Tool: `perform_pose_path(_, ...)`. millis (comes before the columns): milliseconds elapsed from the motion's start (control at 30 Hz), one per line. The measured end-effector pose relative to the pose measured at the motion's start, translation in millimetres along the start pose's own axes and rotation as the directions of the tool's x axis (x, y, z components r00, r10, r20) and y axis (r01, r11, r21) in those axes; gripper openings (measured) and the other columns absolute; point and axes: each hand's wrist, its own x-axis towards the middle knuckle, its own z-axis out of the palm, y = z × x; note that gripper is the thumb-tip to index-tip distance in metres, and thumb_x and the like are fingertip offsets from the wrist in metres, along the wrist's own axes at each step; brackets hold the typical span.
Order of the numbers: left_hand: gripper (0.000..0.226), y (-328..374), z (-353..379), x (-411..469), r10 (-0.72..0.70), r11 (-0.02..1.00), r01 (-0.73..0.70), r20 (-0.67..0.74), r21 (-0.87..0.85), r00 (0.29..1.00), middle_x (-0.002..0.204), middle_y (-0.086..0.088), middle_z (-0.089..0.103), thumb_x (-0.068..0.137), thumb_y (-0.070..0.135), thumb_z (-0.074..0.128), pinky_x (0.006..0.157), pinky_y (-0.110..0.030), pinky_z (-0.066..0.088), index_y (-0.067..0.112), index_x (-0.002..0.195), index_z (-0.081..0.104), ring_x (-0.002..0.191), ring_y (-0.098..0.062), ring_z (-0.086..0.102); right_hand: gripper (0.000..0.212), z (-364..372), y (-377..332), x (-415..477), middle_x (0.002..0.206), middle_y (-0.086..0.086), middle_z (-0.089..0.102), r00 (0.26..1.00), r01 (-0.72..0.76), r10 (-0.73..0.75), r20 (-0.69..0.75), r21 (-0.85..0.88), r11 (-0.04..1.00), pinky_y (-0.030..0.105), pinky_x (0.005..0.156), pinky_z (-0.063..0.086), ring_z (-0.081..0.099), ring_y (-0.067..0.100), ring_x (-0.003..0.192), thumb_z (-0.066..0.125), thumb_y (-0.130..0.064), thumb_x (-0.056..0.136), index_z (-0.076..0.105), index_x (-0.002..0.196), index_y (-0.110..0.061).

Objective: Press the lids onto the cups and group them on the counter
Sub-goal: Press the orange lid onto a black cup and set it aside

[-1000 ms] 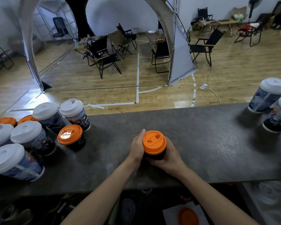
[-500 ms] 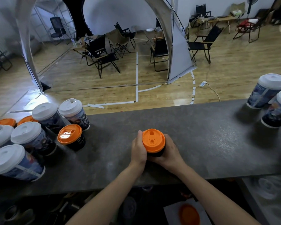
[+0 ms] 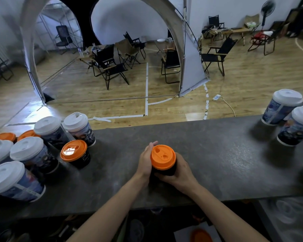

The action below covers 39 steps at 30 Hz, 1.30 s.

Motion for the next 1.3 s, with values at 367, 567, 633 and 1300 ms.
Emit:
perform_pose_path(367,0.045,4,2,-8,0.011,1.0,-0.011,0.025,-0.018,1.0,0.111,-0.006,0.077,0.11,0.032,0.034,0.087,-0.014,0.052,0.01,0.122,0.072,0.106,-0.013,0.071,0.078,-1,-3,-2,0.122,-0.017,0.058,1.0,0.028,-0.028,-0.001,-0.031,0.999,0.021,0.098,0.046,0.053,-0.005,0.117,0.085,-0.061,0.059,0.046,0.126,-0.049)
perform_pose_path(567,0.045,2,8,-15,0.073,0.997,-0.076,-0.095,-0.019,0.993,0.111,-0.004,0.076,0.111,0.03,0.033,0.084,-0.015,0.05,0.014,0.117,0.074,0.103,-0.009,0.07,0.086,1,-2,-2,0.123,-0.014,0.056,0.999,0.052,-0.052,-0.007,-0.042,0.998,0.023,0.099,0.046,0.055,0.001,0.118,0.087,-0.063,0.06,0.052,0.131,-0.031)
perform_pose_path(633,0.044,-4,16,-17,0.034,0.994,-0.055,-0.211,-0.093,0.977,0.109,-0.003,0.075,0.11,0.034,0.035,0.084,-0.018,0.05,0.015,0.115,0.074,0.104,-0.013,0.069,0.084,2,-3,-2,0.119,-0.015,0.054,0.999,0.03,-0.032,-0.033,-0.051,0.998,0.019,0.096,0.044,0.054,0.001,0.115,0.084,-0.066,0.058,0.05,0.126,-0.032)
perform_pose_path(1300,0.048,8,-5,-9,0.05,0.999,-0.05,-0.078,0.003,0.996,0.095,0.001,0.079,0.111,0.027,0.034,0.075,-0.011,0.05,0.012,0.102,0.078,0.089,-0.006,0.071,0.078,3,0,0,0.121,-0.014,0.061,0.998,0.056,-0.057,-0.014,-0.081,0.995,0.035,0.097,0.05,0.059,0.006,0.114,0.087,-0.058,0.063,0.054,0.128,-0.03)
